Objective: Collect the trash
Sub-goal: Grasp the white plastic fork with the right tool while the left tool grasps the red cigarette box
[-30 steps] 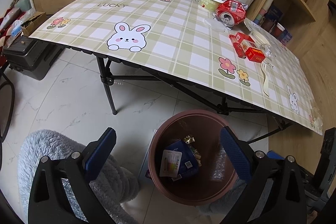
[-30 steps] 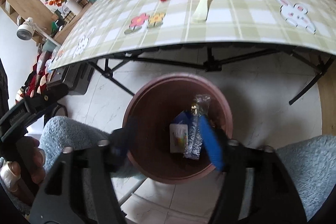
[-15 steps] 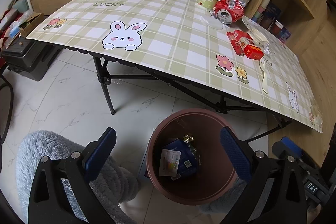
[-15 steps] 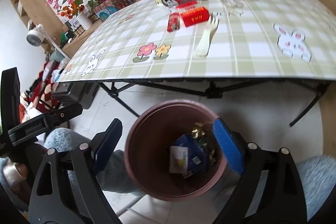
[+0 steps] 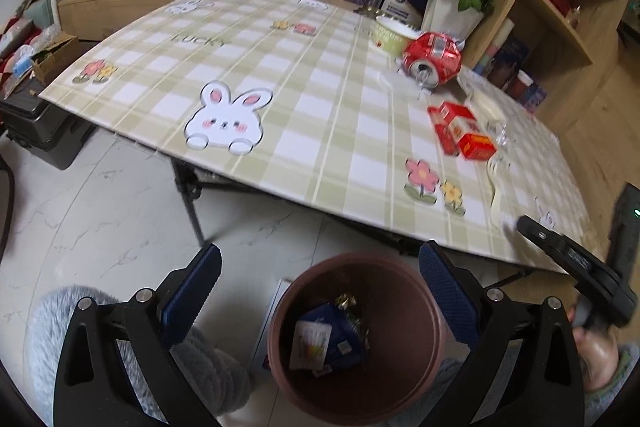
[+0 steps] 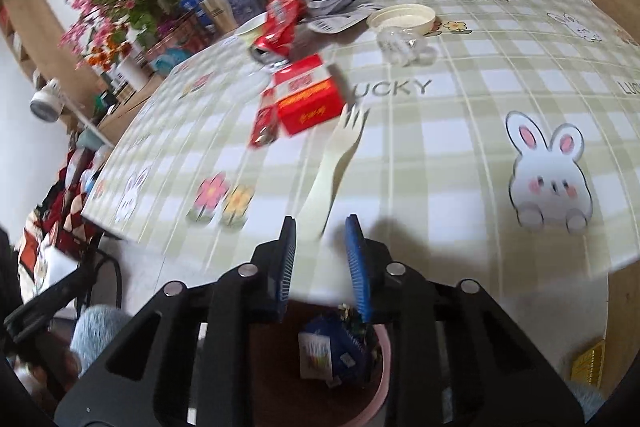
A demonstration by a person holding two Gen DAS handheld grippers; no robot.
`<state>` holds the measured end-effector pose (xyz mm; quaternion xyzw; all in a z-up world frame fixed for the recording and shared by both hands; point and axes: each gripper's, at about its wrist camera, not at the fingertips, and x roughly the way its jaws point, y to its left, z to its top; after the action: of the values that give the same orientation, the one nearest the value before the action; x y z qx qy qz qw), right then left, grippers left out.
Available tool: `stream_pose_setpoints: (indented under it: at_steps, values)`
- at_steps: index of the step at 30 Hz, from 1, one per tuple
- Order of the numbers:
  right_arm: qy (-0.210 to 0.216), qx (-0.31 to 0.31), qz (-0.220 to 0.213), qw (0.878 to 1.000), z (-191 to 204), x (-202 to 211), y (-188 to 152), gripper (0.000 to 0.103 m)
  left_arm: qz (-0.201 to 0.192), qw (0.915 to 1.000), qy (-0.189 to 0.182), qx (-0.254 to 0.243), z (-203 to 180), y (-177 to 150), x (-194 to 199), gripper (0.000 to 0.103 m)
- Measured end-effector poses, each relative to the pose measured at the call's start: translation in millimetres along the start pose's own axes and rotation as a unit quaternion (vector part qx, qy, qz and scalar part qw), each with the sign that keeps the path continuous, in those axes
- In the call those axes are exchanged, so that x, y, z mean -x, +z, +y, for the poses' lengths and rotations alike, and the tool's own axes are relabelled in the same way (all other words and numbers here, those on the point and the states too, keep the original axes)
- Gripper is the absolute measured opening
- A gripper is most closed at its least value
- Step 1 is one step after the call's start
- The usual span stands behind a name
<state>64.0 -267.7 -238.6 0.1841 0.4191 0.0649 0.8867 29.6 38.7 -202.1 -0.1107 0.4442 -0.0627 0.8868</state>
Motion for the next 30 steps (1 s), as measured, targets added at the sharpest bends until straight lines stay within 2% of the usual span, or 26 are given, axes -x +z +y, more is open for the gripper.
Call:
stream_pose_setpoints:
  at_steps: [7,13,15,17,18,19,22,26,30]
  values:
    - [-0.029,-0.015,0.003,0.999,-2,-36,27,0.029,0.011,0.9999,-0.008,0.0,2,13,-16,0.097]
    - [-0.075,0.055,0.007,0.996,21,-47,31,0.03,0.03,0.9995,-0.006,0.011,7,17,-33,0.097]
    - [-0.086,0.074,0.008,0.994,25,-47,29,0.025,0.034,0.9993,-0.007,0.012,6,18,-36,0.097]
    - [-0.084,0.089,0.008,0.992,27,-45,28,0.016,0.039,0.9992,-0.01,0.009,2,21,-40,0.097]
    - [-0.083,0.098,0.001,0.992,27,-42,28,0.016,0.041,0.9991,-0.012,0.007,1,22,-41,0.097]
    - [-0.079,0.105,-0.01,0.991,27,-37,28,0.016,0.044,0.9989,-0.015,0.001,-4,24,-42,0.096]
    - [-0.064,0.11,-0.033,0.991,25,-22,34,0.016,0.051,0.998,-0.033,-0.016,-20,34,-47,0.087]
    - [-0.043,0.071,-0.058,0.995,10,-3,41,0.016,0.054,0.9963,-0.058,-0.031,-51,53,-57,0.08]
    - [-0.037,0.03,-0.072,0.996,-11,10,41,0.016,0.06,0.9931,-0.084,-0.056,-100,78,-77,0.079]
